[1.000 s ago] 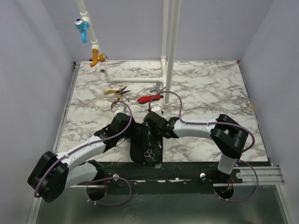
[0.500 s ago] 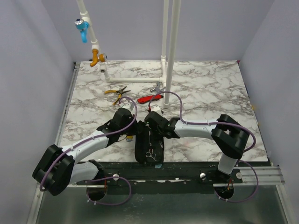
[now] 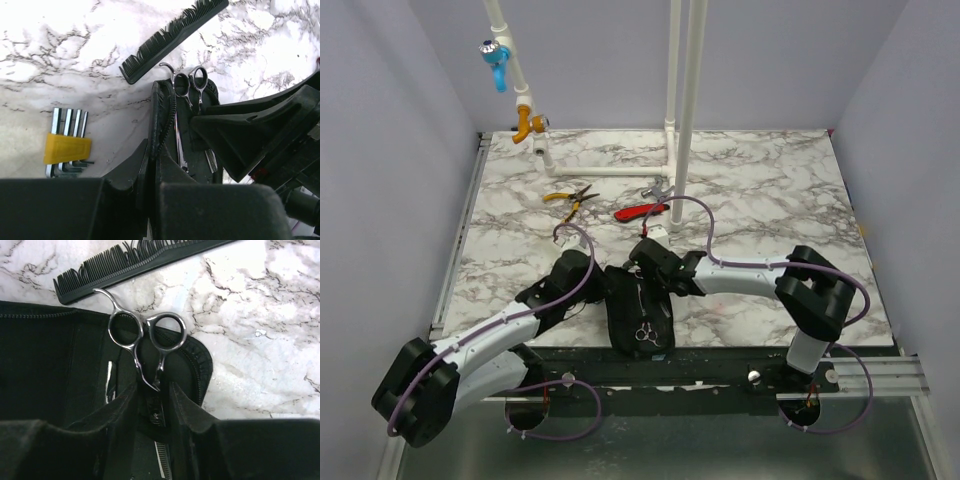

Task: Sort the hair-cutting tools
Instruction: Place the scissors in the hairdressing tool bag.

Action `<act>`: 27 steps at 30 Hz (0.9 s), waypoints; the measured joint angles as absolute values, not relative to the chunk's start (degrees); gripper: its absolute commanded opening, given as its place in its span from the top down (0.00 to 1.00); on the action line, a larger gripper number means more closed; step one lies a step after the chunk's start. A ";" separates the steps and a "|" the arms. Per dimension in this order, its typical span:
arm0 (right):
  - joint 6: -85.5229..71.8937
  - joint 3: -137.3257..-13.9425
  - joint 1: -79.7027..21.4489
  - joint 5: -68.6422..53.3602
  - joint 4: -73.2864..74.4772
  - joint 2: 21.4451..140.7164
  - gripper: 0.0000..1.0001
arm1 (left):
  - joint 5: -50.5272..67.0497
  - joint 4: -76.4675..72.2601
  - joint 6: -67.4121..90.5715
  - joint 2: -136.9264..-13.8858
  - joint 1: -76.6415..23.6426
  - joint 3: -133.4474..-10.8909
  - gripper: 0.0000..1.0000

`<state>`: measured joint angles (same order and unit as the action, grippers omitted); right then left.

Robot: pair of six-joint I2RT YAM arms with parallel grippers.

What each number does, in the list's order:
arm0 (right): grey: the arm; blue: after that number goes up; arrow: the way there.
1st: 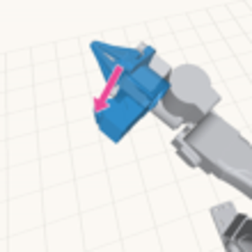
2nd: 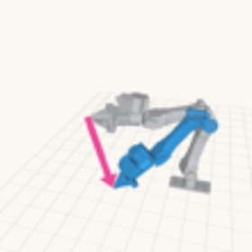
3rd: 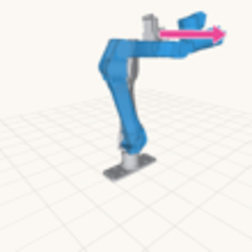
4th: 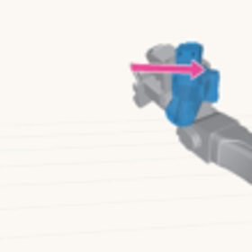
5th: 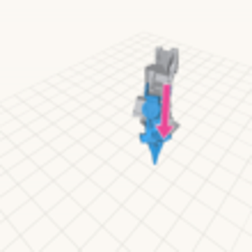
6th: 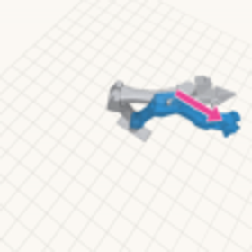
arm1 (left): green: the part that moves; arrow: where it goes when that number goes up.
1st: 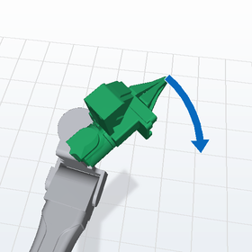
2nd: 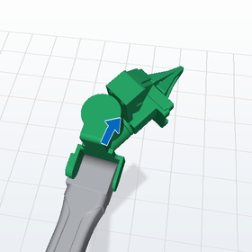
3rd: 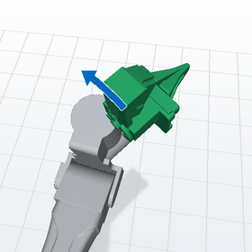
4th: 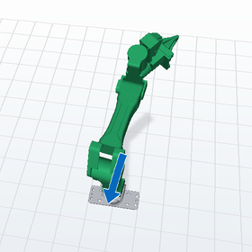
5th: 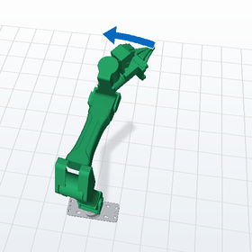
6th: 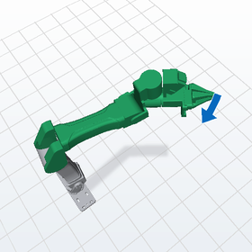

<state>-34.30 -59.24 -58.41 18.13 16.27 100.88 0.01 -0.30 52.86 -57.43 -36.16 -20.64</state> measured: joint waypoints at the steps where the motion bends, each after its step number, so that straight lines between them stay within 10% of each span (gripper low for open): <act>1: -34.61 -59.59 -58.39 18.15 16.69 100.95 0.63 | -1.15 0.16 53.93 -56.88 -36.42 -20.38 1.00; 27: -27.53 -70.85 -56.93 17.26 22.09 108.66 0.72 | -7.62 2.24 58.61 -56.38 -38.02 -19.75 1.00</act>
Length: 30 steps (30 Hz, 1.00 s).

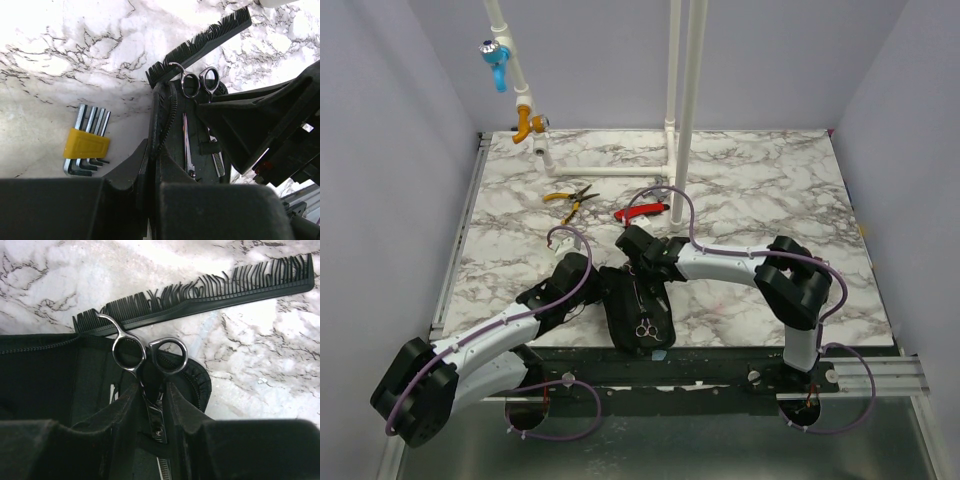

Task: Sort the hair-cutting tools
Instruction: Place the scissors in the hairdressing tool bag.

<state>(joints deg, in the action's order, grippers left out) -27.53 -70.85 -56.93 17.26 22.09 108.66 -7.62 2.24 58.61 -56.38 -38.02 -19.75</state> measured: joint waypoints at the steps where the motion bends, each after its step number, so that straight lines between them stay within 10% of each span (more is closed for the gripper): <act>1: -27.31 -71.22 -56.93 17.23 22.31 108.90 0.73 | -7.66 2.24 58.61 -56.38 -38.04 -19.77 1.00; 11: -26.92 -71.99 -56.93 17.26 23.18 109.45 0.86 | -8.40 2.50 58.70 -56.38 -38.39 -19.84 1.00; 22: -26.81 -70.98 -56.93 16.97 22.15 109.34 0.65 | -8.62 2.83 58.83 -56.38 -38.65 -20.14 1.00; 30: -26.39 -70.98 -56.93 16.84 22.24 109.36 0.98 | -8.86 2.94 59.22 -56.38 -38.74 -20.14 1.00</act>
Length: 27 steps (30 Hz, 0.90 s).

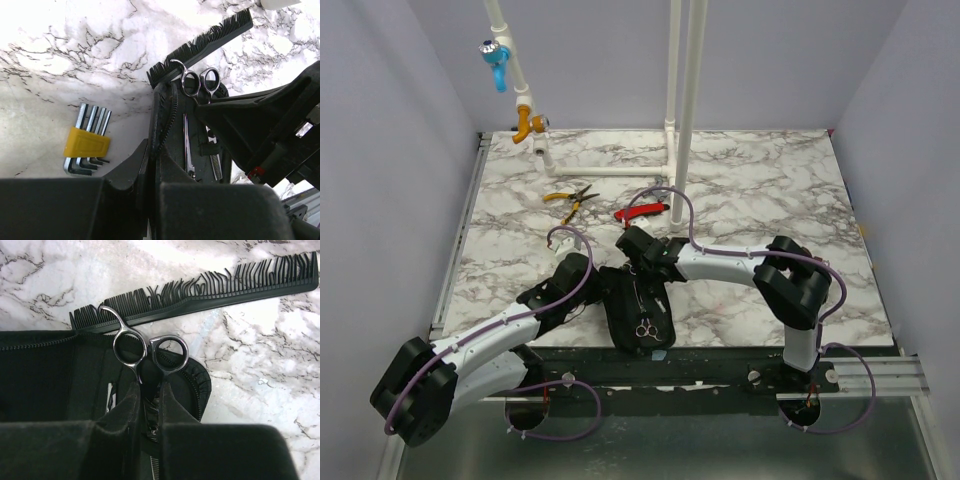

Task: Sort the hair-cutting tools
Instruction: Place the scissors in the hairdressing tool bag.

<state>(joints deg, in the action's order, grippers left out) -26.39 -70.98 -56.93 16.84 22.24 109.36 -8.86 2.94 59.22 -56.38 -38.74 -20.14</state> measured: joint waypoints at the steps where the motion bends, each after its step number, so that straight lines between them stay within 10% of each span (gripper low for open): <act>1: -26.52 -70.98 -56.93 16.88 22.33 109.36 0.99 | -8.97 2.98 59.27 -56.38 -38.76 -20.14 1.00; 22: -40.12 -61.91 -56.86 18.79 14.59 104.03 0.99 | -11.73 6.11 64.73 -53.67 -39.40 -20.14 1.00; 27: -40.36 -60.93 -56.88 18.79 15.38 102.65 0.85 | -11.99 6.20 65.23 -53.19 -39.42 -19.62 1.00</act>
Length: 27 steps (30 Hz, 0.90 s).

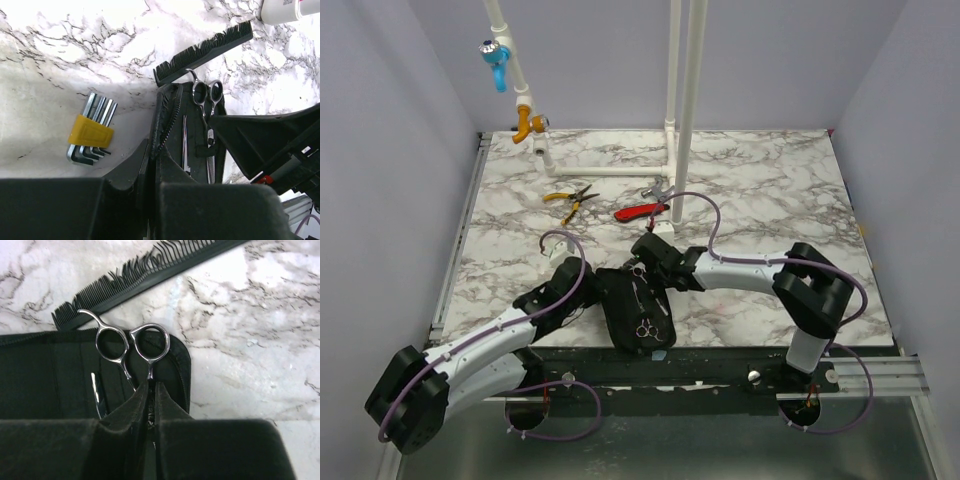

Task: Sort the hair-cutting tools
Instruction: Place the scissors in the hairdressing tool bag, then move the comb to the center of the board.

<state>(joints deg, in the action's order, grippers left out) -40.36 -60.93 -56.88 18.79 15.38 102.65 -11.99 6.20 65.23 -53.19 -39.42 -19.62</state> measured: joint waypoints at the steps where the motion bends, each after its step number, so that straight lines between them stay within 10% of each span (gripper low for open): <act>1: -40.38 -60.64 -56.88 18.81 15.88 102.24 0.81 | -11.99 6.17 65.25 -53.01 -39.42 -19.46 1.00; 7: -39.46 -59.42 -56.86 19.05 20.69 98.45 0.62 | -13.21 6.26 64.25 -52.40 -39.33 -19.00 1.00; 27: -36.64 -51.03 -55.59 23.59 18.96 84.93 0.59 | -1.56 -2.66 51.16 -64.51 -39.31 -23.66 1.00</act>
